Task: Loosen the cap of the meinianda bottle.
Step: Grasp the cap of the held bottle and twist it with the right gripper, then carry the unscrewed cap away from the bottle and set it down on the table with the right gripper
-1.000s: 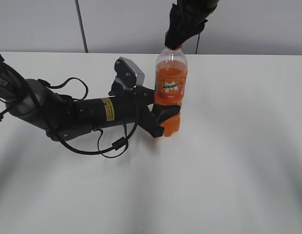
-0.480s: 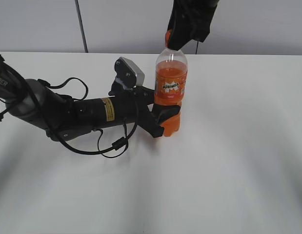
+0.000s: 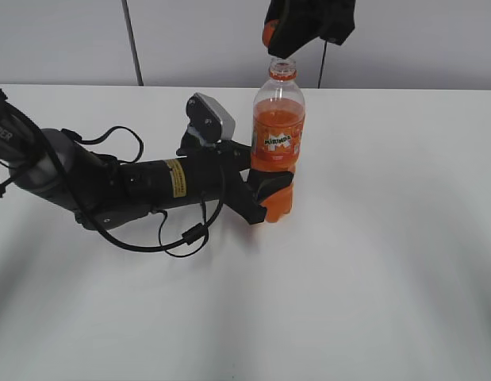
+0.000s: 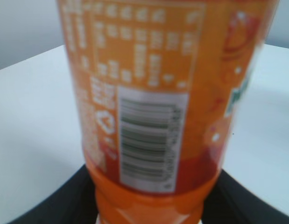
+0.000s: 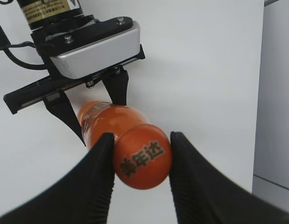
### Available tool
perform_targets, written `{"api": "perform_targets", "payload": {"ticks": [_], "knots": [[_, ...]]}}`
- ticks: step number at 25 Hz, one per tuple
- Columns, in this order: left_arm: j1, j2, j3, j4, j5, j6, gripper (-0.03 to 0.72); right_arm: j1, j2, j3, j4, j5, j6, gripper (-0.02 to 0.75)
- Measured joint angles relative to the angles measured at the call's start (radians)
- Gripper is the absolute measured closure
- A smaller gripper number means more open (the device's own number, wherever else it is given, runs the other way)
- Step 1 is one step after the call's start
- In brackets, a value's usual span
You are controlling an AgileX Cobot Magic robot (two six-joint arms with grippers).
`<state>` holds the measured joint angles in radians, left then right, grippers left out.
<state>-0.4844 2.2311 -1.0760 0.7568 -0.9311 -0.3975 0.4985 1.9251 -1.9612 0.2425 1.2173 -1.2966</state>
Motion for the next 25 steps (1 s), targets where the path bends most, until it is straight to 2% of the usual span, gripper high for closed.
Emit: {"api": "perform_targets", "payload": {"ticks": [3,6,12,16,19,25], "knots": [[0.000,0.000,0.000,0.000,0.000,0.000,0.315,0.000,-0.020,0.000,0.002,0.000,0.006,0.465],[0.000,0.000,0.000,0.000,0.000,0.000,0.315,0.000,-0.050,0.000,0.007,0.001,0.153,0.465],[0.000,0.000,0.000,0.000,0.000,0.000,0.315,0.000,-0.084,0.000,0.016,0.001,0.825,0.465],[0.000,0.000,0.000,0.000,0.000,0.000,0.315,0.000,-0.085,0.000,0.018,0.002,1.116,0.465],[0.000,0.000,0.000,0.000,0.000,0.000,0.315,0.000,-0.085,0.000,0.007,0.002,1.206,0.465],[0.000,0.000,0.000,0.000,0.000,0.000,0.315,-0.016,-0.094,0.000,-0.115,0.002,1.275,0.465]]}}
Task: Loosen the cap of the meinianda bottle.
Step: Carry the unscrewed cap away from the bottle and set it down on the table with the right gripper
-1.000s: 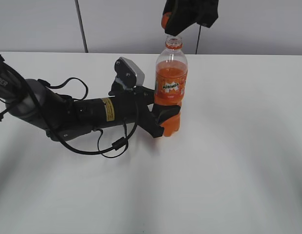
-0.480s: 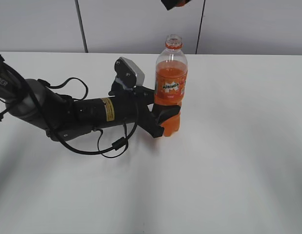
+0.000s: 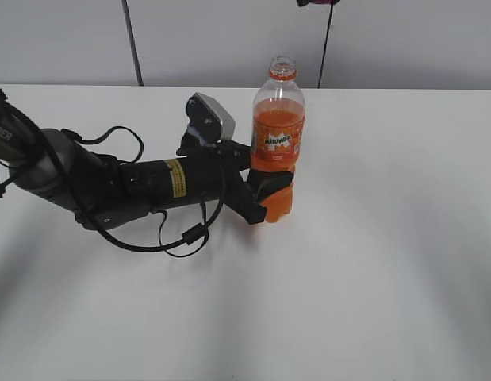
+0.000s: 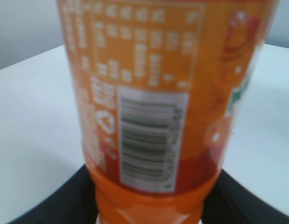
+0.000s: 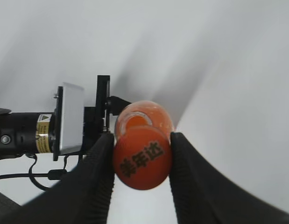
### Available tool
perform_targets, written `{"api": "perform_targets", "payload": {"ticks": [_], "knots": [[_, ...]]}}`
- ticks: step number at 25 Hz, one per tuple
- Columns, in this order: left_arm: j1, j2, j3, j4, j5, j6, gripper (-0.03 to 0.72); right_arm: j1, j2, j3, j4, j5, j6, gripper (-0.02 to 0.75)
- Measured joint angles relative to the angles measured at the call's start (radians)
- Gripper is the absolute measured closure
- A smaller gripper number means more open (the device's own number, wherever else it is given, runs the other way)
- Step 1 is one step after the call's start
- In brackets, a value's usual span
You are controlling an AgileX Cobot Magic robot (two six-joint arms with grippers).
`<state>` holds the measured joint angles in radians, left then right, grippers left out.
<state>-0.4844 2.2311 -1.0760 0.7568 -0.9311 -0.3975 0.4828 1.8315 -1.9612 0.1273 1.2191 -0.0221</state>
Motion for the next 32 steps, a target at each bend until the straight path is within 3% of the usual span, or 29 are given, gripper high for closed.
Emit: {"api": "perform_targets", "payload": {"ticks": [9,17,24,32], "knots": [[0.000,0.000,0.000,0.000,0.000,0.000,0.315,-0.182,-0.068,0.011,-0.055,0.000,0.004,0.465],[0.000,0.000,0.000,0.000,0.000,0.000,0.315,-0.324,-0.099,0.120,-0.079,0.000,0.000,0.465],[0.000,0.000,0.000,0.000,0.000,0.000,0.315,-0.334,-0.099,0.297,-0.116,-0.050,-0.008,0.465],[0.000,0.000,0.000,0.000,0.000,0.000,0.315,-0.334,-0.099,0.617,-0.110,-0.324,-0.008,0.465]]}}
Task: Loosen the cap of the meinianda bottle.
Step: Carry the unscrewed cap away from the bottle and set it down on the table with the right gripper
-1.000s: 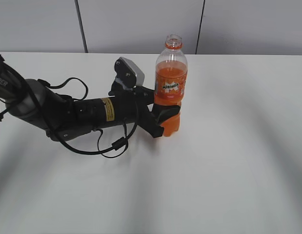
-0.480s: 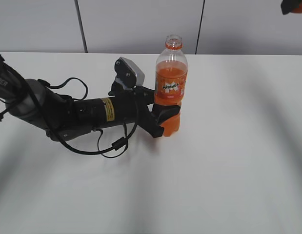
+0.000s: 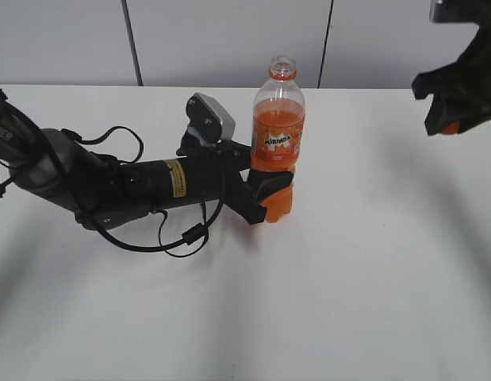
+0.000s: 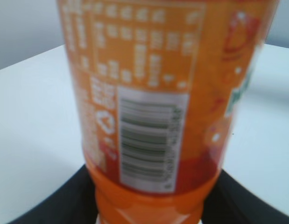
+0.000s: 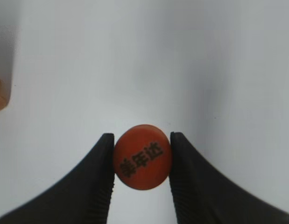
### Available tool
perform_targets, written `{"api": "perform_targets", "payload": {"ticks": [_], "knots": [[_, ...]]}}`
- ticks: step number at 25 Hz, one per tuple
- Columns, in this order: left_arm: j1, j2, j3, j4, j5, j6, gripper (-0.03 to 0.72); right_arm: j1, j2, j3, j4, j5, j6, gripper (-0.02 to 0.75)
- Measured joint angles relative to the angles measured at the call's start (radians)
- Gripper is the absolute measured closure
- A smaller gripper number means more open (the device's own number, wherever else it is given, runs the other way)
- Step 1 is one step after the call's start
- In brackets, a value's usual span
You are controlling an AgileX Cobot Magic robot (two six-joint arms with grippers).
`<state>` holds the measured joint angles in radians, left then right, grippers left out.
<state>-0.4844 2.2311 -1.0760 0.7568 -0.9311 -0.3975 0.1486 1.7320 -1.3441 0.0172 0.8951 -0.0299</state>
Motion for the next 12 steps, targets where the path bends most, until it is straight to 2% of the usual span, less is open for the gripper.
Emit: {"api": "perform_targets", "payload": {"ticks": [7,12], "knots": [[0.000,0.000,0.000,0.000,0.000,0.000,0.315,0.000,0.000,0.294,0.069,-0.342,0.000,0.465],[0.000,0.000,0.000,0.000,0.000,0.000,0.315,0.000,-0.001,0.436,0.109,-0.553,0.000,0.465]]}}
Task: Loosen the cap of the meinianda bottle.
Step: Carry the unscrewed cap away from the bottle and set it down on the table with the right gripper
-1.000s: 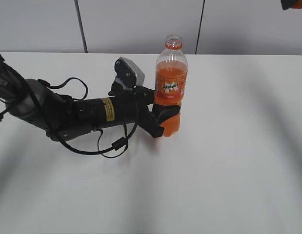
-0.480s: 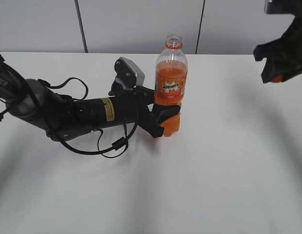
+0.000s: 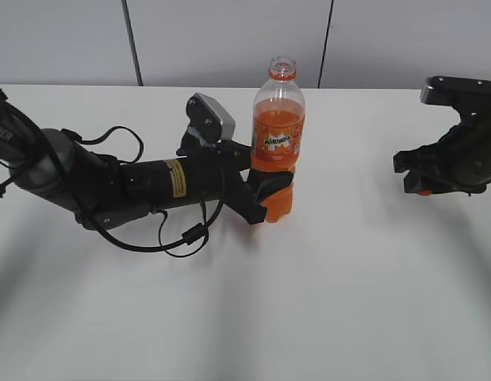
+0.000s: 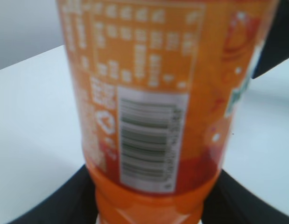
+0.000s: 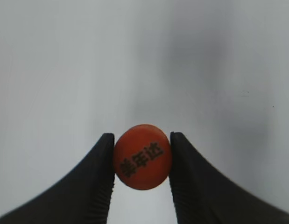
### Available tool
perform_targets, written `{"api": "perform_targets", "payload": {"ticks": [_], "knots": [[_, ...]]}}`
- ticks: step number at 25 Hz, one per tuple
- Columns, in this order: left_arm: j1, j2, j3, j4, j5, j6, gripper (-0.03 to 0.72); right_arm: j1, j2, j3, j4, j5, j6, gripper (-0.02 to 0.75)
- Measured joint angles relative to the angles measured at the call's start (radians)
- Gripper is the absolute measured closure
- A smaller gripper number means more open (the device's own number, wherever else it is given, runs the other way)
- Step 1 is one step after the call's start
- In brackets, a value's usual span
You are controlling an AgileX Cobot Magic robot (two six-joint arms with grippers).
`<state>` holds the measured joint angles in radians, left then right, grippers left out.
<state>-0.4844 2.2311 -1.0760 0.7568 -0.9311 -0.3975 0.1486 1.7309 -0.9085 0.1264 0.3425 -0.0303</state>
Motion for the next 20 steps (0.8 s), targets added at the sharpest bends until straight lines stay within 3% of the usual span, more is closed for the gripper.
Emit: {"api": "perform_targets", "payload": {"ticks": [9,20], "knots": [[0.000,0.000,0.000,0.000,0.000,0.000,0.315,0.000,0.003,0.066,-0.001,-0.208,-0.002,0.465],[0.000,0.000,0.000,0.000,0.000,0.000,0.315,0.000,0.109,0.066,-0.002,-0.256,-0.002,0.465]]}}
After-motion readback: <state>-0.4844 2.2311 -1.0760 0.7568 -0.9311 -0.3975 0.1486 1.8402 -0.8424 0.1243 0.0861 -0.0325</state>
